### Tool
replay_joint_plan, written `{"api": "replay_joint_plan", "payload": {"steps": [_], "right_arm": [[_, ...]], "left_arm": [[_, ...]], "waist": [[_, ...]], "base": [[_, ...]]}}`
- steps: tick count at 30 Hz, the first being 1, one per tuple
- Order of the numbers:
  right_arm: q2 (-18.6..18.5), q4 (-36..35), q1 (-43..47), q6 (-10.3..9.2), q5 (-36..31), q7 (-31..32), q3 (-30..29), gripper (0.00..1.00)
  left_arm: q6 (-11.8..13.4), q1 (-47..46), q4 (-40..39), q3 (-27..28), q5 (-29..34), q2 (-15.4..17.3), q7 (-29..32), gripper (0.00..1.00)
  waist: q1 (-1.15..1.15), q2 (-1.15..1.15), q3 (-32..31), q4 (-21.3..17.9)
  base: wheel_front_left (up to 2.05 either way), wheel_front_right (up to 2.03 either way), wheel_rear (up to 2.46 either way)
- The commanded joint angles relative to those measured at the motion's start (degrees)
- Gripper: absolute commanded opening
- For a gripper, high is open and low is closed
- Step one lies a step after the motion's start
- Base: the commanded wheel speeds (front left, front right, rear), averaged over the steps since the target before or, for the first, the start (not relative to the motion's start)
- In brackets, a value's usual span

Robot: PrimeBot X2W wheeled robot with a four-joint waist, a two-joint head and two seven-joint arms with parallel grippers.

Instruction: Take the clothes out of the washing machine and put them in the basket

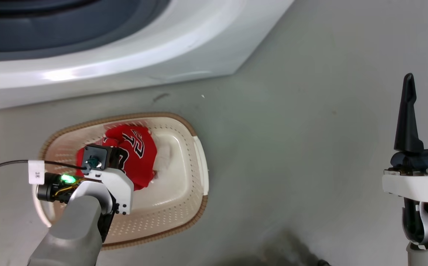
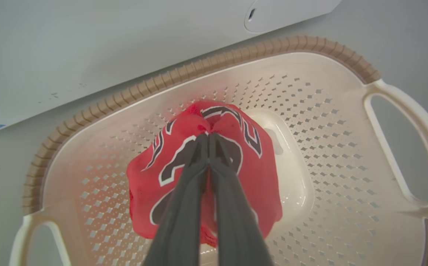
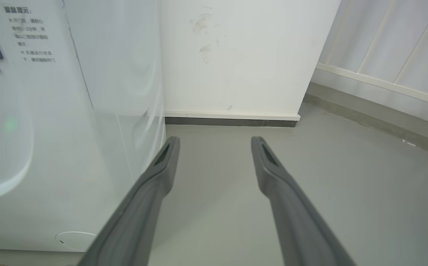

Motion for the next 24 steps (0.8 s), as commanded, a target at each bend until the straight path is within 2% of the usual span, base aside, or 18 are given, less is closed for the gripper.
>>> {"api": "replay_joint_plan", "payload": {"steps": [1,4,5,6,7,14,24], "right_arm": [[0.10,-0.22,-1.34,-0.08,0.21,-0.14,0.09,1.00],[0.11,0.09,-1.43,-0.07,-0.01,-0.14,1.16,1.00],[0.10,0.26,-1.32,-0.08,-0.34,-0.14,1.65,1.00],[0.05,0.35,-1.18,-0.08,-0.58,-0.14,1.86,1.00],[0.05,0.42,-0.97,-0.08,-0.58,-0.14,1.87,1.00],[0.07,1.21,0.38,-0.08,-1.02,-0.14,0.71,1.00],[0.08,2.98,1.97,-0.08,-1.71,-0.14,-0.62,1.00]], "left_arm": [[-0.44,-1.91,2.42,0.58,-0.59,-0.69,-0.25,0.00],[-0.59,-3.02,6.08,1.30,-1.35,-1.59,-0.42,0.00],[-0.68,-3.17,6.88,1.27,-1.23,-1.82,-0.45,0.29],[-0.67,-3.39,7.31,1.06,-0.78,-2.02,-0.51,0.76],[-0.39,-3.70,7.13,1.33,-0.77,-2.17,-0.53,1.00],[0.45,1.33,2.32,4.98,-0.48,-2.76,-0.45,1.00],[0.04,10.67,-6.78,10.76,1.96,-2.95,-0.46,1.00]], "waist": [[-0.01,0.00,3.49,-2.33],[-0.01,0.00,3.94,-2.29],[-0.01,0.00,3.65,-2.31],[-0.01,0.00,3.26,-2.23],[-0.01,0.00,2.81,-2.00],[-0.01,0.00,-2.40,0.10],[-0.01,0.00,-9.96,2.65]], "base": [[0.00,0.00,0.00],[0.00,0.00,0.00],[0.00,0.00,0.00],[0.00,0.00,0.00],[0.00,0.00,0.00],[0.00,0.00,0.00],[0.00,0.00,0.00]]}}
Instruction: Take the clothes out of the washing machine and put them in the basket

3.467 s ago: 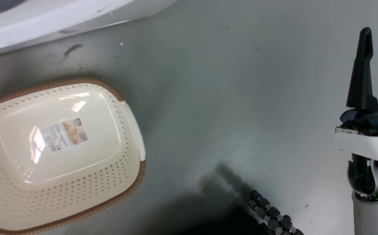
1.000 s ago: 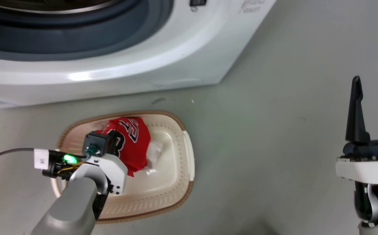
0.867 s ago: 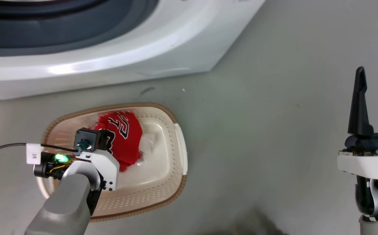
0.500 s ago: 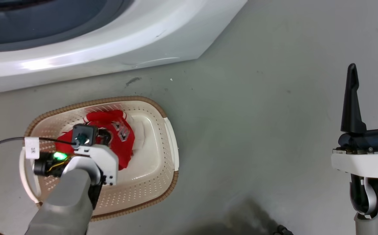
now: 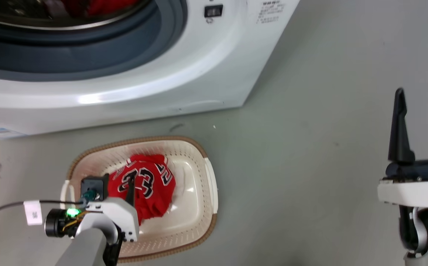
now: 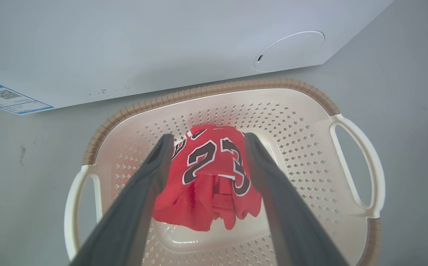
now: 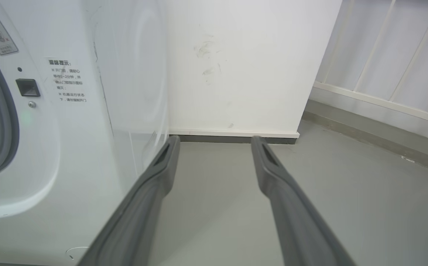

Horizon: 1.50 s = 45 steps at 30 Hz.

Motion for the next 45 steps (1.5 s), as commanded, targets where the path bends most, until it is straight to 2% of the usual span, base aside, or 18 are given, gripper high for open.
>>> {"api": "replay_joint_plan", "payload": {"steps": [1,3,11,18,25,30,36,40,41,45], "right_arm": [[0.03,0.35,1.23,-0.08,-0.11,-0.14,-0.03,1.00],[0.03,1.13,3.08,-0.08,-0.72,-0.14,0.49,1.00],[0.03,1.36,4.84,-0.08,-0.63,-0.14,1.18,1.00],[0.04,0.96,4.32,-0.08,0.46,-0.14,1.63,1.00],[0.04,1.25,2.85,-0.08,2.51,-0.14,2.56,1.00],[0.05,0.74,1.71,-0.07,3.56,-0.13,3.34,1.00],[0.06,-0.11,-0.36,-0.07,5.29,-0.14,4.09,1.00],[0.06,-1.27,-1.86,-0.07,6.03,-0.14,5.33,1.00],[0.07,-1.68,-2.84,-0.07,7.32,-0.14,5.97,1.00],[0.05,-1.61,-3.73,-0.08,8.32,-0.14,8.58,1.00]], "left_arm": [[-0.38,1.42,-1.10,0.74,0.66,-0.02,-0.14,1.00],[-0.39,4.90,-6.21,3.41,2.86,0.12,-0.14,1.00],[-0.32,8.20,-19.02,9.38,7.41,0.41,-0.15,1.00],[-1.57,5.56,-27.05,12.79,10.21,1.36,-0.15,1.00],[-4.55,-0.91,-28.16,13.70,9.80,4.30,1.75,1.00],[-6.02,-8.63,-29.69,14.42,8.91,7.86,8.17,1.00],[-7.72,-21.85,-28.78,14.14,9.15,13.60,21.21,1.00],[-8.83,-32.12,-25.46,13.61,7.87,16.70,29.40,1.00],[-9.12,-38.92,-21.19,12.72,7.44,17.56,34.85,1.00],[-9.08,-47.56,-16.03,11.69,8.68,19.17,40.31,1.00]], "waist": [[-0.01,0.00,-3.04,1.47],[-0.01,0.00,-6.61,2.27],[-0.01,0.00,-9.84,2.48],[-0.01,0.00,-8.69,0.92],[-0.01,0.00,-5.04,-2.50],[-0.01,0.00,-0.62,-5.34],[-0.01,0.00,6.22,-8.14],[-0.01,0.00,10.70,-9.92],[-0.01,0.00,13.83,-10.93],[-0.01,0.00,16.92,-12.91]], "base": [[0.00,0.00,0.00],[0.00,0.00,0.00],[0.00,0.00,0.00],[0.00,0.00,0.00],[0.00,0.00,0.00],[0.00,0.00,0.00],[0.00,0.00,0.00],[0.00,0.00,0.00],[0.00,0.00,0.00],[0.00,0.00,0.00]]}}
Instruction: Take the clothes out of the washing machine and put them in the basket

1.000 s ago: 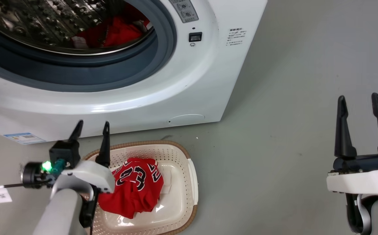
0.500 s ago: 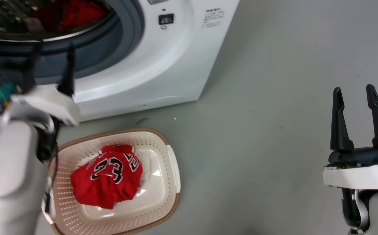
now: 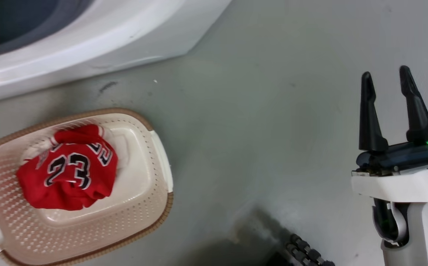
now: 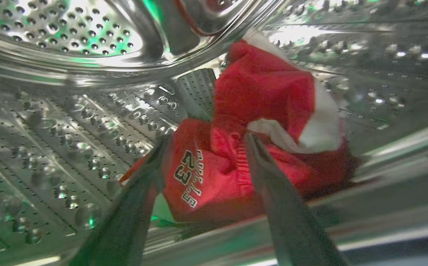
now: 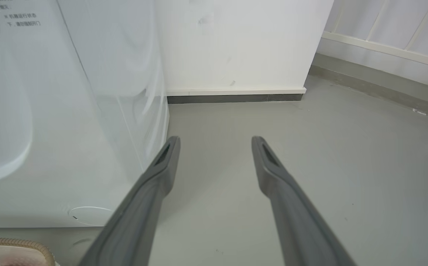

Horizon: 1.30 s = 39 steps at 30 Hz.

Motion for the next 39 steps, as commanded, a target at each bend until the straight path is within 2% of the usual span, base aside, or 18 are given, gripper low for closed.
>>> {"api": "replay_joint_plan", "payload": {"steps": [1,6,13,14,21,22,23,31,34,39], "right_arm": [[0.07,-0.50,-1.14,-0.08,0.90,-0.14,0.85,1.00],[0.09,-1.12,-1.06,-0.08,2.47,-0.14,3.22,1.00],[0.08,-1.72,-0.30,-0.08,4.03,-0.14,4.60,1.00],[0.09,-2.27,0.25,-0.08,4.17,-0.14,4.51,1.00],[0.08,-3.46,0.68,-0.08,4.84,-0.14,4.27,1.00],[0.09,-3.67,0.63,-0.08,4.85,-0.14,4.29,1.00],[0.08,-3.98,0.84,-0.08,4.86,-0.14,4.33,1.00],[0.09,-4.34,-0.16,-0.08,4.23,-0.14,4.49,1.00],[0.08,-4.11,-1.09,-0.08,3.86,-0.14,5.02,1.00],[0.07,-3.70,-1.42,-0.08,2.16,-0.14,4.33,1.00]], "left_arm": [[0.26,-3.89,1.87,-0.31,0.88,0.74,2.09,1.00],[-0.26,-12.00,6.69,-3.19,3.52,3.84,8.37,1.00],[-0.11,-19.32,12.77,-5.66,5.58,5.07,15.23,1.00],[0.43,-21.09,15.34,-7.70,7.78,5.24,17.47,1.00],[0.02,-21.39,19.46,-10.40,8.97,4.49,17.74,1.00],[-0.07,-21.35,20.19,-10.61,8.81,4.47,17.62,0.54],[-0.29,-21.32,21.47,-11.00,8.30,4.05,17.46,0.00],[-0.52,-22.69,23.61,-11.25,7.52,4.54,13.15,0.00],[-0.31,-22.98,23.73,-11.37,7.74,5.26,10.02,0.00],[0.07,-21.31,24.39,-11.68,6.95,3.74,2.88,0.00]], "waist": [[-0.01,0.00,3.79,-3.09],[-0.01,0.00,6.40,-5.93],[-0.01,0.00,8.98,-8.20],[-0.01,0.00,9.52,-8.13],[-0.01,0.00,10.51,-7.95],[-0.01,0.00,10.62,-7.91],[-0.01,0.00,10.68,-7.86],[-0.01,0.00,10.71,-7.40],[-0.01,0.00,10.07,-7.24],[-0.01,0.00,7.04,-4.48]], "base": [[0.00,0.00,0.00],[0.00,0.00,0.00],[0.00,0.00,0.00],[0.00,0.00,0.00],[0.00,0.00,0.00],[0.00,0.00,0.00],[0.00,0.00,0.00],[0.00,0.00,0.00],[0.00,0.00,0.00],[0.00,0.00,0.00]]}}
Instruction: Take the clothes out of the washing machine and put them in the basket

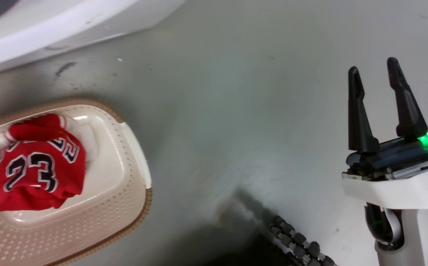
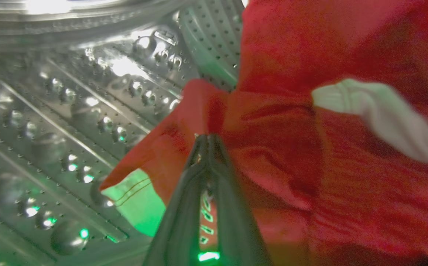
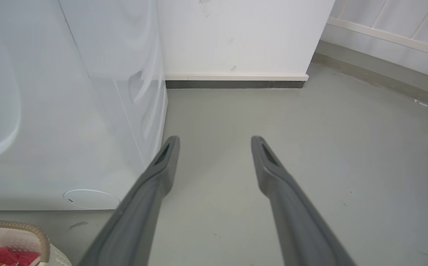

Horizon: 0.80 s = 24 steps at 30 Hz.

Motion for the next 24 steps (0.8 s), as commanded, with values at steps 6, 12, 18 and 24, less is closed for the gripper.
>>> {"api": "replay_joint_plan", "payload": {"steps": [6,12,18,24], "right_arm": [[0.08,1.57,-0.43,-0.07,-3.92,-0.14,-3.67,1.00],[0.06,2.93,1.13,-0.08,-7.02,-0.14,-5.12,1.00],[0.06,3.88,2.81,-0.08,-9.57,-0.14,-6.23,1.00],[0.05,4.78,5.02,-0.08,-11.15,-0.14,-6.34,1.00]], "left_arm": [[0.25,6.26,2.87,-2.29,-0.27,-3.99,-12.83,0.00],[0.25,12.31,4.99,-2.10,-2.48,-7.91,-21.60,0.00],[0.19,19.37,6.05,-2.07,-4.40,-11.40,-29.31,0.00],[0.30,26.15,5.08,-2.29,-5.85,-14.11,-36.56,0.00]], "waist": [[-0.01,0.00,-8.41,6.76],[-0.01,0.00,-14.46,10.62],[-0.01,0.00,-20.84,14.26],[-0.01,0.00,-26.32,17.00]], "base": [[0.00,0.00,0.00],[0.00,0.00,0.00],[0.00,0.00,0.00],[0.00,0.00,0.00]]}}
